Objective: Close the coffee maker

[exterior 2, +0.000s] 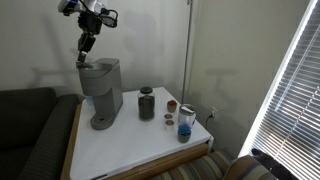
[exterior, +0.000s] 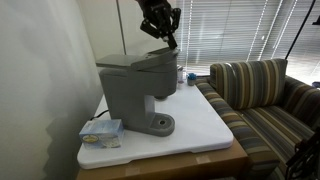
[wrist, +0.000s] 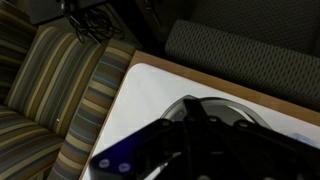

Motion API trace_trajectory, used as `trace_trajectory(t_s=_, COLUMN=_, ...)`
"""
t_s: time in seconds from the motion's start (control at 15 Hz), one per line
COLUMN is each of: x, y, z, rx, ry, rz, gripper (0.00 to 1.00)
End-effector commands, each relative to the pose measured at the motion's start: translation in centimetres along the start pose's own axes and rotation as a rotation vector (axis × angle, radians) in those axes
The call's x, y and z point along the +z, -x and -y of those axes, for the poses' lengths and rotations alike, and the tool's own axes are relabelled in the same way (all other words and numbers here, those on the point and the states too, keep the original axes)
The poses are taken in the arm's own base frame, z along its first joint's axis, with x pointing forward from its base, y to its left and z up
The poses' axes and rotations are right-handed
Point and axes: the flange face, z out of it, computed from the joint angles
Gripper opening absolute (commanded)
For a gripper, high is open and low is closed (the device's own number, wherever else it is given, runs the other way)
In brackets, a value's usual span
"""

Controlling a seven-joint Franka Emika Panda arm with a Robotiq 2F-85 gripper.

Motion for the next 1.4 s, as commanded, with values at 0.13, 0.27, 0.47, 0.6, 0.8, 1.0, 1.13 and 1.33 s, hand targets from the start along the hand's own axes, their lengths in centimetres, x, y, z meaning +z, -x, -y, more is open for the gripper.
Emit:
trace_trajectory(t_s=0.13, x=-0.3, y=0.1, z=0.0, rx=-0.005, ry=-0.004, rz=-0.007, gripper=0.01)
trace_trajectory(t_s=0.27, x=-0.3, y=0.1, z=0.1, rx=-0.006, ry=-0.003, rz=-0.007, gripper=0.01)
trace_trajectory(t_s=0.47, x=-0.9, y=0.7, z=0.3, rx=0.03, ry=-0.015, rz=-0.028, gripper=0.0)
trace_trajectory(t_s=0.6, x=-1.6, y=1.4, z=1.1, rx=0.105, ry=-0.051, rz=-0.066, gripper=0.0)
trace_trajectory(t_s=0.8, x=-1.7, y=1.8, z=3.0, rx=0.215, ry=-0.107, rz=-0.116, gripper=0.0)
trace_trajectory(t_s=1.0, x=-1.3, y=2.2, z=4.4, rx=0.287, ry=-0.146, rz=-0.147, gripper=0.0)
trace_trajectory(t_s=1.13, x=-0.7, y=2.6, z=5.0, rx=0.324, ry=-0.161, rz=-0.161, gripper=0.0)
trace_trajectory(t_s=1.33, x=0.1, y=3.9, z=5.0, rx=0.405, ry=-0.166, rz=-0.174, gripper=0.0)
